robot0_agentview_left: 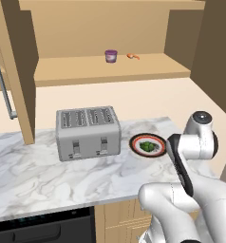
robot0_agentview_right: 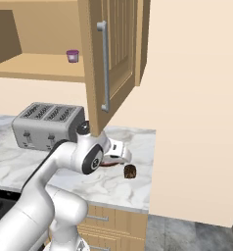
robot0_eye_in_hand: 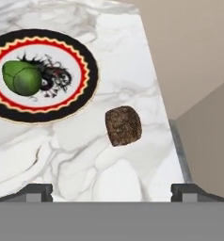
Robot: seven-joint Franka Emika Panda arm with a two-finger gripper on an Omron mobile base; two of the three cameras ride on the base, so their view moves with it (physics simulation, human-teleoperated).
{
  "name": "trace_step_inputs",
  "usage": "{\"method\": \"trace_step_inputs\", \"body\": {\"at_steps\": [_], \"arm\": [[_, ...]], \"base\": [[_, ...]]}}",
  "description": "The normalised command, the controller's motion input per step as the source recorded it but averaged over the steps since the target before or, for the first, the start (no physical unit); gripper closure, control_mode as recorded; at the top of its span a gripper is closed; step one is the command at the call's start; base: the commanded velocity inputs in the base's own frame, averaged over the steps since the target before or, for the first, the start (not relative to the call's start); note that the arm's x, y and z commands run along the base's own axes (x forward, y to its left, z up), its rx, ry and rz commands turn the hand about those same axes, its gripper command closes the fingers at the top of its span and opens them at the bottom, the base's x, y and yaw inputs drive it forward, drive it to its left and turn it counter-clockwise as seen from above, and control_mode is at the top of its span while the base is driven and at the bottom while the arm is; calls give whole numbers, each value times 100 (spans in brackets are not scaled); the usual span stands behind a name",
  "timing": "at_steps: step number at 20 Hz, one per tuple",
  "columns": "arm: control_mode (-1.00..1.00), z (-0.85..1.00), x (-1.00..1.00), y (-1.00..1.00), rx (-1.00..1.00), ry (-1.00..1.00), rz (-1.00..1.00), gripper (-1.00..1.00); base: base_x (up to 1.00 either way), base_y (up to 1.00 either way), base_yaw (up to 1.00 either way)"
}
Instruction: Pick the avocado and bread from the counter and place them on the plate. Then pick the jam from the cabinet and place it next to the plate. Lastly close the cabinet door.
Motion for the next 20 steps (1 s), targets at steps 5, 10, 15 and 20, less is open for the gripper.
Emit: {"method": "trace_step_inputs", "body": {"at_steps": [5,10,15,20], "arm": [[-100,-15,0,-5,0,7,2,-100],[-100,-15,0,0,0,10,4,-100],[-100,-13,0,-2,0,4,5,-100],[-100,-10,0,-1,0,3,5,-100]], "base": [[0,0,0],[0,0,0],[0,0,0],[0,0,0]]}}
